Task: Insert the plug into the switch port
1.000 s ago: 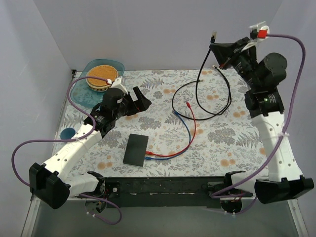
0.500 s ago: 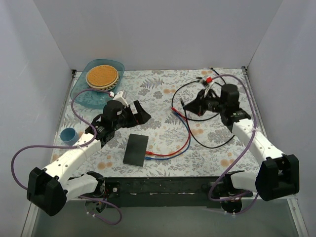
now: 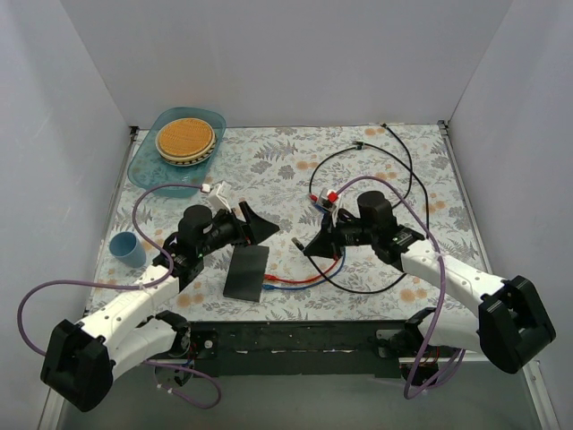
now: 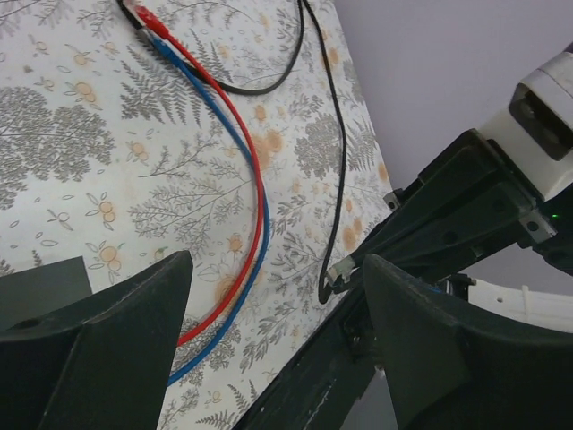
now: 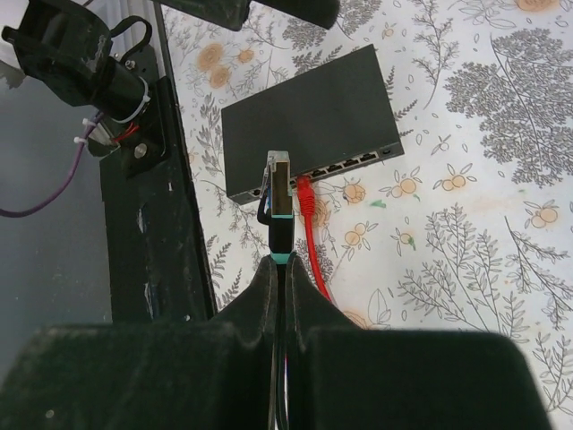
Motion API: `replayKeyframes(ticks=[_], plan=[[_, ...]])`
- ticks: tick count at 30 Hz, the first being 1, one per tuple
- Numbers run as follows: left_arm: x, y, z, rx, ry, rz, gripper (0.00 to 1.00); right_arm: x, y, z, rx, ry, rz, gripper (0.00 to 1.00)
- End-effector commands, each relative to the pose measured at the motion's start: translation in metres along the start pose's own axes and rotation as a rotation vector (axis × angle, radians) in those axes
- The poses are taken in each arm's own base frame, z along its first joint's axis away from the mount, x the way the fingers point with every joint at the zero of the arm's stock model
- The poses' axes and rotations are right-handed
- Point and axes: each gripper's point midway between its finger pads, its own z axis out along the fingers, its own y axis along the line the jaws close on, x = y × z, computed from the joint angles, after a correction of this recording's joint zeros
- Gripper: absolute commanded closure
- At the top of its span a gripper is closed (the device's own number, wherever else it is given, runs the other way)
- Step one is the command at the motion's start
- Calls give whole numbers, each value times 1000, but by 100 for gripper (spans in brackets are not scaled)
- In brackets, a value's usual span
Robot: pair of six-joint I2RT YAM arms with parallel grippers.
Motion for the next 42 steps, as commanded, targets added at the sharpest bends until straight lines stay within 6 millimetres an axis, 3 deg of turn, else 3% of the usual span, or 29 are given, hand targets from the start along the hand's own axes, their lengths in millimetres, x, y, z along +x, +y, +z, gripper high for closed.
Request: replayKeyframes(ticks=[1,6,10,14,21,23,27,28,29,34,35,36,38,39,42], plan=[[3,-26,2,136,43,13,26,-18,12,6,-12,-59,-67,99],[13,-36,5,186,87,32,40,-15,14,12,-22,-48,-53,99],[23,-48,4,254,125,88,45,-16,15,14,-28,-45,-52,99],[33,-62,1,303,138,147,45,-21,19,14,-44,-53,-59,99],[47,-62,11,300,178,172,48,-25,24,13,-65,-56,-63,99],[49,-61,13,296,186,174,55,-25,25,12,-70,-55,-61,99],[52,-65,18,297,195,178,91,-24,28,12,-83,-52,-61,99],[50,-65,20,289,189,174,96,-23,29,12,-88,-48,-60,99],[51,-66,20,287,186,172,100,-22,29,12,-91,-45,-61,99],[43,-74,18,287,129,149,100,-17,26,13,-59,-17,-60,99],[38,-76,17,281,104,145,100,-19,26,12,-48,-22,-64,92],[37,-77,16,279,98,134,100,-21,23,11,-19,-30,-69,78],[36,-77,15,266,84,97,100,-27,23,7,11,-51,-85,63],[35,-77,15,257,76,84,100,-30,21,8,48,-59,-95,51],[34,-76,17,238,69,37,100,-38,22,8,101,-82,-119,43]])
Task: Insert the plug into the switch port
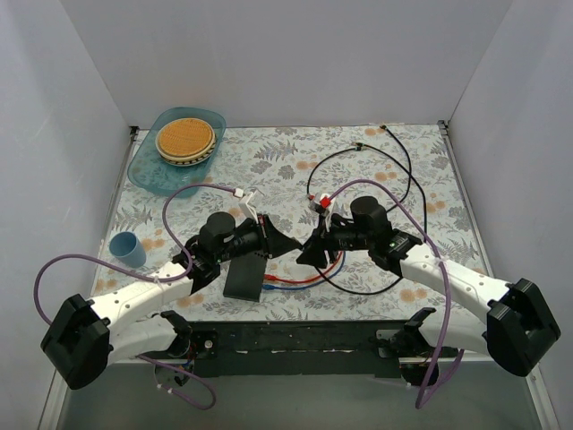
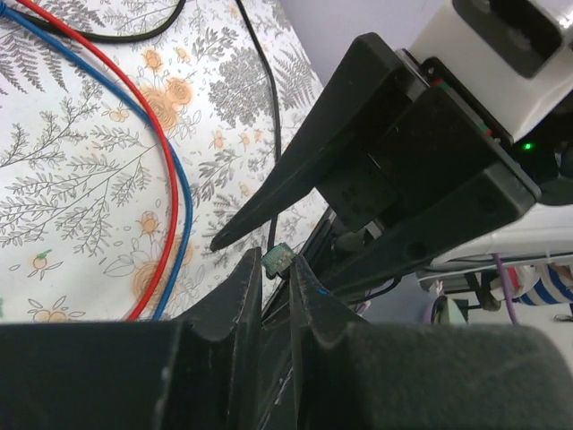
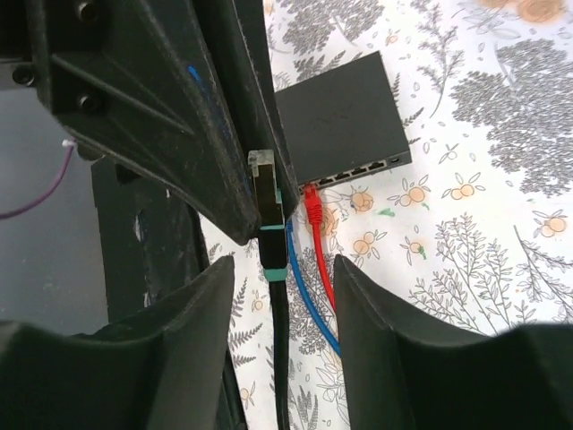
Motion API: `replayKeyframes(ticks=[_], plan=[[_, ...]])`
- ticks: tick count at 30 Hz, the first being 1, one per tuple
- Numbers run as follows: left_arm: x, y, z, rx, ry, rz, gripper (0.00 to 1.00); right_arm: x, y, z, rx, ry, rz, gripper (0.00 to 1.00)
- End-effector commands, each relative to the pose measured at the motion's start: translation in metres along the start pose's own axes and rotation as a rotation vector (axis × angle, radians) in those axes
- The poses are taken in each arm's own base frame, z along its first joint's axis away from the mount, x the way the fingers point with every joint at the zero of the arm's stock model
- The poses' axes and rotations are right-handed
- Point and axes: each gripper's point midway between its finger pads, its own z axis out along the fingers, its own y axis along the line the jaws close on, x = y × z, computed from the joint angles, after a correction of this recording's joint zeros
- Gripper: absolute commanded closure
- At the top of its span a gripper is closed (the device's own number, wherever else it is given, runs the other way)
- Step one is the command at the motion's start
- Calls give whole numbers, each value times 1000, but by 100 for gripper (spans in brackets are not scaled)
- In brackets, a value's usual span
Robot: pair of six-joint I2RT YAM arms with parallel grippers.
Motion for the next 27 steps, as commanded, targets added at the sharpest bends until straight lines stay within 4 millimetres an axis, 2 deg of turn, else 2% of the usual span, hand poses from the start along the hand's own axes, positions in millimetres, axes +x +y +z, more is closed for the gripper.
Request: replayKeyframes(ticks=[1,2,4,5,6,8,10,12,14,16,18,27], plan=[[-20,-14,0,9,-89,-47,100,-40,2,-3,99,-94,-94,43],[-19,-15,1,10,-83,-50,100,-39,0,-2,119,-88,-90,43],[-17,-15,2,12,-77,-52,100,-38,-4,1,159,-89,-81,58],[-18,-17,3,17,-77,-47,100,-37,-6,3,166,-86,-77,72],[-17,-19,3,22,-74,-39,100,-36,-7,4,167,-81,-72,96],[-17,-22,2,34,-73,-28,100,-33,-9,8,166,-58,-71,99],[-18,-26,-2,53,-85,6,72,-29,-7,8,148,-36,-79,99],[-15,-22,-8,58,-105,43,30,-26,-4,7,134,-26,-99,99],[-21,-23,-17,60,-162,59,20,-26,0,4,117,-27,-127,99],[-18,-16,-23,47,-186,71,19,-27,5,1,99,-27,-142,99],[-20,-22,-28,74,-208,93,22,-28,10,0,75,-28,-153,99],[-10,-30,-24,137,-151,141,43,-32,50,-1,-152,-27,-166,99]])
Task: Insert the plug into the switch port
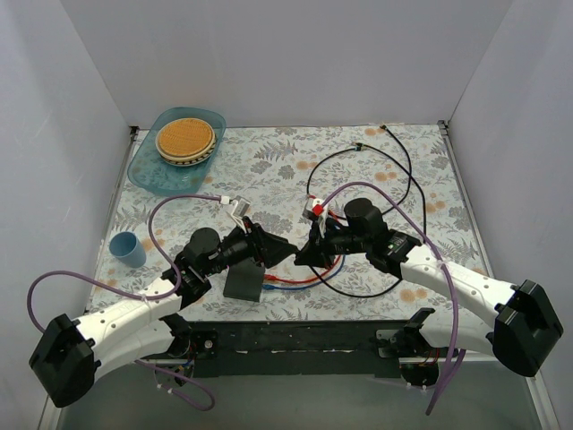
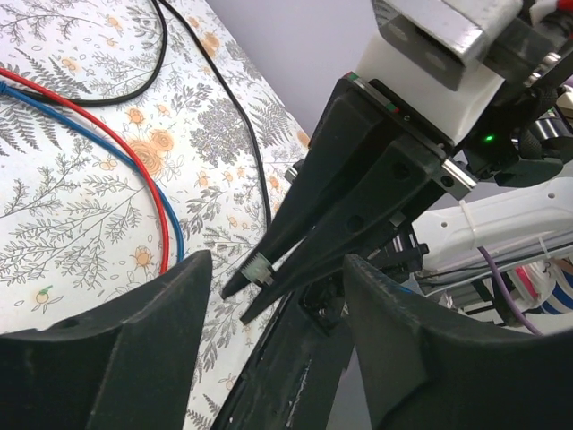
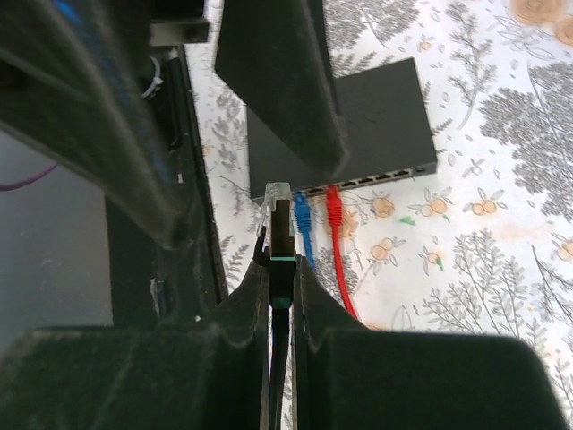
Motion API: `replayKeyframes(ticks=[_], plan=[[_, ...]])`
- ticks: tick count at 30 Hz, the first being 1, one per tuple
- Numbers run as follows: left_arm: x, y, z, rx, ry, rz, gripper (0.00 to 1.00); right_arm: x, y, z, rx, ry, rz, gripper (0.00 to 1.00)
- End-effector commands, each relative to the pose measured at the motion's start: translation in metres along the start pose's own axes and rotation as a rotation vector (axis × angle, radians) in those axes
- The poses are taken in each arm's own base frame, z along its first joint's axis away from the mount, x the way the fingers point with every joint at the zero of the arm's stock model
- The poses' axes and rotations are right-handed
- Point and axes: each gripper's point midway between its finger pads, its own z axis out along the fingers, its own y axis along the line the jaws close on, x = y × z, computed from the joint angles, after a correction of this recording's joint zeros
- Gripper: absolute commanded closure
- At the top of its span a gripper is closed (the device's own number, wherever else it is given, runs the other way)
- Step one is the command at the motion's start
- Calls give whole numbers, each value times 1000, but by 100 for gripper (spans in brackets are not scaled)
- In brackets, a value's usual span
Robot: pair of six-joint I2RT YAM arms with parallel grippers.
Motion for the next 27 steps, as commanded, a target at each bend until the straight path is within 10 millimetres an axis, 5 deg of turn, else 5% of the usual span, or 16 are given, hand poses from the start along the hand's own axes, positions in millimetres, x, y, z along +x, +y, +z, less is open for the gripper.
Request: replayKeyframes(ticks=[1,9,19,24,27], plan=[[1,-8,1,51,7,41,45,-34,31,-5,-153,-68,-73,99],[3,-13,1,85,20,53,66,-37,38,-8,-184,-77,-80,99],[15,-16,4,126,80,49,71,-42,37,-8,-167,-96,-75,99],[7,-14,5,91,51,33,100,-42,36,-7,-162,-86,-62,99],[-6,-5,7,-7,5,-28,100,-42,23,-8,-75,-76,-43,77]])
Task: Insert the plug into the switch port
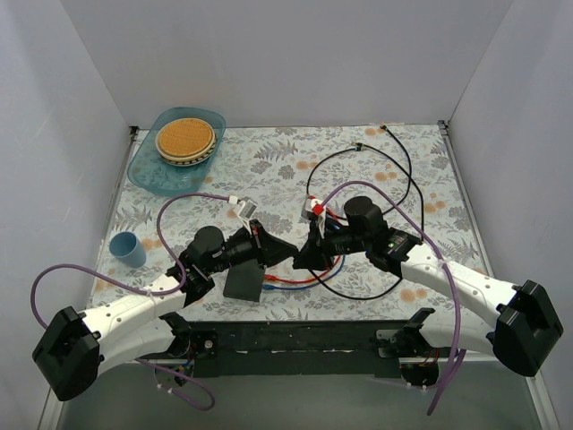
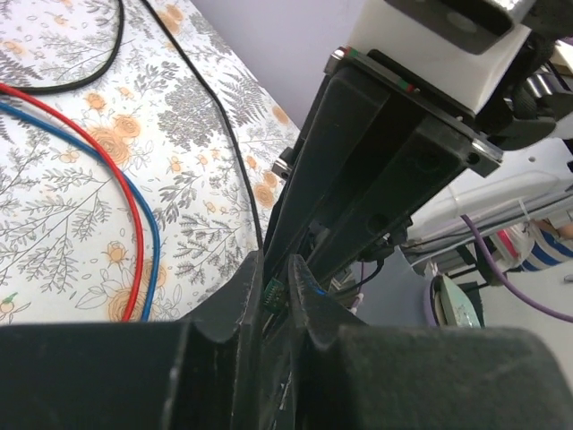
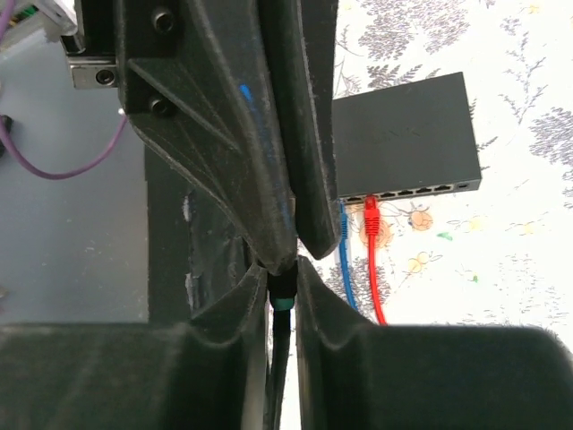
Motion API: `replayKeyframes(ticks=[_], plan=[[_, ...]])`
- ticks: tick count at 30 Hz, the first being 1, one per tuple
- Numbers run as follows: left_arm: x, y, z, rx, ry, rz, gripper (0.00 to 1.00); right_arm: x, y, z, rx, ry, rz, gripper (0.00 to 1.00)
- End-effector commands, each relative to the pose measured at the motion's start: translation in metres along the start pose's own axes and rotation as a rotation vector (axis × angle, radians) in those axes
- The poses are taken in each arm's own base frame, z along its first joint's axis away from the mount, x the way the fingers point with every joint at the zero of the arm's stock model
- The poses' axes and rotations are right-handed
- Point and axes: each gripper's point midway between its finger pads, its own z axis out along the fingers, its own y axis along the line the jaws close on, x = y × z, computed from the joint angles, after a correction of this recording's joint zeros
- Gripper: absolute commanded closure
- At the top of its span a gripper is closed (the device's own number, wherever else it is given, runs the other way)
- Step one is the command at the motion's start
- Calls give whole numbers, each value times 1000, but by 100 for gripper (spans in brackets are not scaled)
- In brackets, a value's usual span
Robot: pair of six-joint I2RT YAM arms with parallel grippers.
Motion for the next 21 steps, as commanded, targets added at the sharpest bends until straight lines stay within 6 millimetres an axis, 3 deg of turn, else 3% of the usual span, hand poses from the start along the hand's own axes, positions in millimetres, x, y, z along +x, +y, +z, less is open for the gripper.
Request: replayKeyframes(ticks=[1,2,5,7,9,12,21], plan=[[-21,6,-1,-108,-72,-60,100,-38,-7,-7,94,-73,-57,69],[-26,5,-1,-118,-86,-69,100,-37,-15,-10,156,-65,-44,56],[-35,15,-5,-212,-132,-146,100,-55,-27,-22,273,-129,-52,38],[-42,28,-9,-310,-164,-206,100,-66,-27,-31,324,-168,-77,33],[-48,37,-12,-400,-187,-255,100,-76,-34,-40,406,-199,-105,32],[-39,61,-21,-547,-186,-325,100,-81,-39,-42,475,-201,-134,31],[-27,82,-20,-646,-182,-428,100,-65,-56,-14,604,-81,-173,36]])
